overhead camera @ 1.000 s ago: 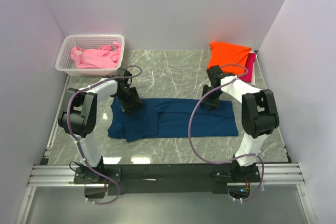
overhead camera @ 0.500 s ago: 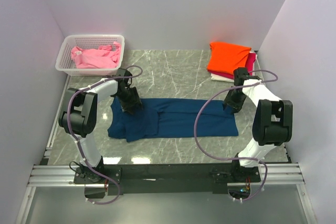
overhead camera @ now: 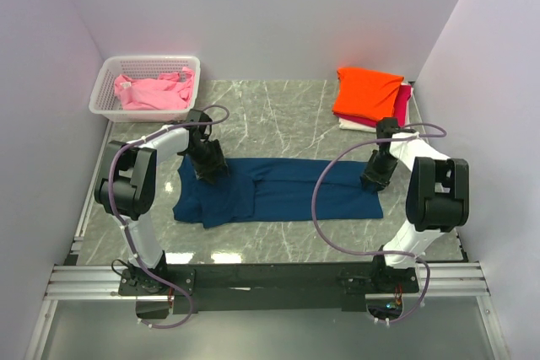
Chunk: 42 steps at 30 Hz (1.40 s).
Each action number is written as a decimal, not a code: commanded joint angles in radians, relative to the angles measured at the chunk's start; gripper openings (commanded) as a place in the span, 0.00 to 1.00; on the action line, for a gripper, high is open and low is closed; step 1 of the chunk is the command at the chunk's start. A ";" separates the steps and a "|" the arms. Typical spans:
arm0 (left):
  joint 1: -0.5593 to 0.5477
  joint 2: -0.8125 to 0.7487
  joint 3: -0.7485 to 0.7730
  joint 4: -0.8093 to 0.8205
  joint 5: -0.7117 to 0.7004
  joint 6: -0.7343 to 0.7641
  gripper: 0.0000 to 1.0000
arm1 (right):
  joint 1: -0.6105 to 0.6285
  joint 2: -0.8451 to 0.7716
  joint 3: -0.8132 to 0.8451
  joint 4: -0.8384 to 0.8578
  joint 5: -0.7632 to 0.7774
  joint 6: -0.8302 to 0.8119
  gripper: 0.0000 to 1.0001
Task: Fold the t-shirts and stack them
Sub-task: Fold the tshirt
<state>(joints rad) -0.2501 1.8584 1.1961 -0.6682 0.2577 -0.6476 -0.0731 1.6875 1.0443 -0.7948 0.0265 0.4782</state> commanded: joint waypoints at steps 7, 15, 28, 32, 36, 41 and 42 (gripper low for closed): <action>0.008 0.039 -0.006 0.038 -0.052 0.045 0.60 | -0.010 0.049 0.049 0.049 0.049 0.007 0.40; 0.008 0.042 -0.013 0.044 -0.048 0.040 0.60 | -0.033 0.047 0.065 0.042 0.070 -0.023 0.39; 0.008 0.041 -0.015 0.038 -0.046 0.035 0.60 | -0.039 0.074 0.102 0.034 0.101 -0.056 0.28; 0.008 0.039 -0.020 0.038 -0.049 0.032 0.60 | -0.042 0.067 0.117 0.020 0.115 -0.070 0.30; 0.008 0.035 -0.029 0.044 -0.043 0.026 0.60 | -0.045 0.067 0.120 0.020 0.116 -0.085 0.32; 0.008 0.028 -0.036 0.048 -0.041 0.017 0.60 | -0.047 0.084 0.120 0.037 0.102 -0.096 0.31; 0.008 0.027 -0.038 0.048 -0.041 0.017 0.60 | -0.047 0.087 0.120 0.042 0.101 -0.098 0.31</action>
<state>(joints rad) -0.2455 1.8606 1.1950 -0.6674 0.2695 -0.6476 -0.1116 1.7584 1.1278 -0.7700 0.1089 0.3985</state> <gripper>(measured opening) 0.597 0.311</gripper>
